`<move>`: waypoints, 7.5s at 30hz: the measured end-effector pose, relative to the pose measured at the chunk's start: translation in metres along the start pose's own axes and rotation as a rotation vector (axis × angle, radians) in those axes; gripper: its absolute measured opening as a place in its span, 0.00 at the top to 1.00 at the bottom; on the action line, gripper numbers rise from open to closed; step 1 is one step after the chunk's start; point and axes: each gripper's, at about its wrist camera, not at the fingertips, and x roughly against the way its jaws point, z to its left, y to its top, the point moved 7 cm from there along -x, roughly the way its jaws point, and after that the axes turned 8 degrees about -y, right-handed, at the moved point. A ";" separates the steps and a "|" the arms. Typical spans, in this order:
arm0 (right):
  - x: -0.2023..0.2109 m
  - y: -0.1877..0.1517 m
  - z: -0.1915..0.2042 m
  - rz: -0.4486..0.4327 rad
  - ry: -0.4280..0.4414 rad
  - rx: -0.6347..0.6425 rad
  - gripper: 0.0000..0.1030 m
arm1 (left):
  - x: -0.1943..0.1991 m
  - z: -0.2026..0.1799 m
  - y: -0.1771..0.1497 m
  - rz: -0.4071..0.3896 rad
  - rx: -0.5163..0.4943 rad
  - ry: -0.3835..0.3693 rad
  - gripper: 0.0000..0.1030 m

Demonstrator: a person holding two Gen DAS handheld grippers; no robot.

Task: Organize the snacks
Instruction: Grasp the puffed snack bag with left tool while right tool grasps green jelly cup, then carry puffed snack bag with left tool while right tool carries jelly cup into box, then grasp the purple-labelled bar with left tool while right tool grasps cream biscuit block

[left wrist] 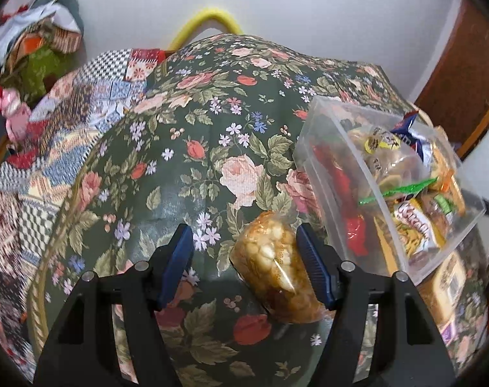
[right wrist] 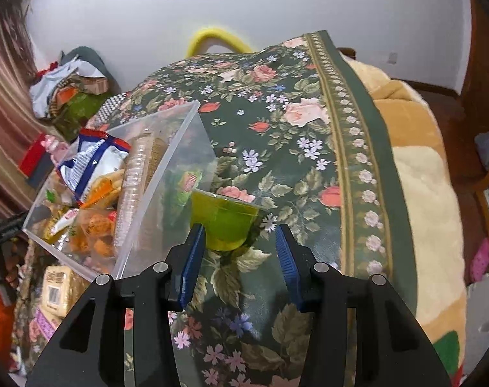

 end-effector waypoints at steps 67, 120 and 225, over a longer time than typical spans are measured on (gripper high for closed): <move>-0.054 0.055 -0.018 0.063 -0.068 -0.022 0.56 | 0.022 -0.018 -0.029 0.015 0.070 -0.074 0.24; 0.093 0.009 0.063 -0.191 0.052 0.043 0.56 | 0.076 -0.035 -0.012 -0.098 0.066 -0.025 0.68; 0.077 -0.084 0.095 -0.028 0.012 0.053 0.25 | 0.001 -0.183 -0.105 0.198 -0.268 -0.199 0.04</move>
